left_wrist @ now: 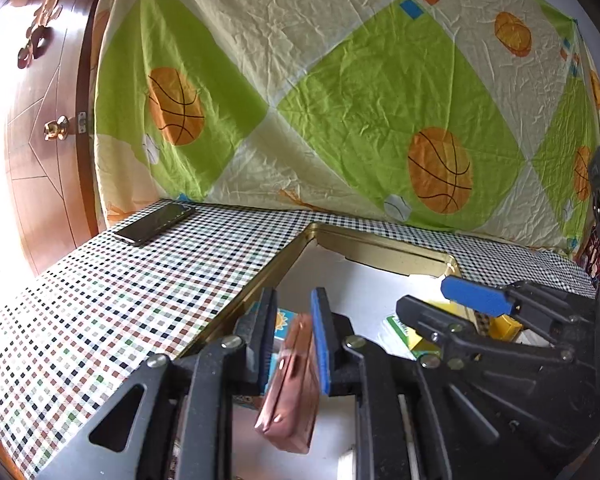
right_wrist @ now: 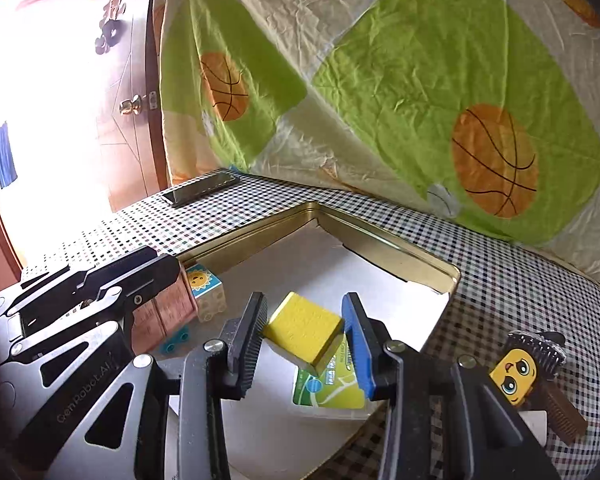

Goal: Organize rigid objects
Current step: 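Release the pink case into the tin with the left tool while the right tool releases the yellow cube, then withdraw both tools from the tin toward the face toy and white block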

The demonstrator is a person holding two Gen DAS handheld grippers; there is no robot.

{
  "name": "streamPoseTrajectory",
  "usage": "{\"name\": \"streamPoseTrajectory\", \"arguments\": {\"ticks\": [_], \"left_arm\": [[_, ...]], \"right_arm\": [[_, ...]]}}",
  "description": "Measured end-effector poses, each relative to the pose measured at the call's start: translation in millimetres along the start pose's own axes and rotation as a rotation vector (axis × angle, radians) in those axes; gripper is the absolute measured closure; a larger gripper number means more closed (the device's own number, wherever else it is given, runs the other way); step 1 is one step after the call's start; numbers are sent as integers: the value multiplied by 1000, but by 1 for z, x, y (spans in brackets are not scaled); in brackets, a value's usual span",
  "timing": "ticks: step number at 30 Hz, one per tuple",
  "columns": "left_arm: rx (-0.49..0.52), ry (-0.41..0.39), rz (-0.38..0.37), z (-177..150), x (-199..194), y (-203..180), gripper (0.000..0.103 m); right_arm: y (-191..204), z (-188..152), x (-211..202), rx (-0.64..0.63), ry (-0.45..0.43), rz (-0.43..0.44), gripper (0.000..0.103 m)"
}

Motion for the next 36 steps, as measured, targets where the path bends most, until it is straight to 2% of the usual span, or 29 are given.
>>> {"name": "streamPoseTrajectory", "arguments": {"ticks": [3,6,8,11,14,18,22,28,33,36], "left_arm": [[-16,-3,-4,0,-2,5,82],[-27,-14,-1,0,-5,6,62],[-28,-29,-2,-1,-10,5,43],[-17,-36,-16,-1,-14,-4,36],[4,-30,-46,-1,-16,-21,30],[58,-28,-93,-1,-22,-55,26],[120,-38,-137,-1,-30,-93,15],[206,-49,-172,2,-34,-143,5],[216,-30,-142,8,-20,-158,3],[195,-15,-136,10,-13,-157,1]], "right_arm": [[-2,0,-7,16,-23,3,36],[-11,-3,-20,31,-42,-13,34],[-23,-10,-32,31,-55,-37,33],[-49,-22,-51,56,-62,-82,31],[-84,-35,-72,95,-66,-138,30],[-136,-49,-99,159,-85,-242,29],[-177,-61,-121,235,-97,-318,24],[-201,-75,-126,299,-87,-311,24],[-194,-79,-91,285,54,-253,24],[-190,-78,-76,278,104,-238,24]]}}
Point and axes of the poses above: each gripper's, at about its wrist camera, not at the fingertips, and x roughly the way its jaws point, y to its left, z to its top, the point moved 5 cm from there along x, roughly the way its jaws point, and after that the axes turned 3 degrees about x, right-handed, at the moved point
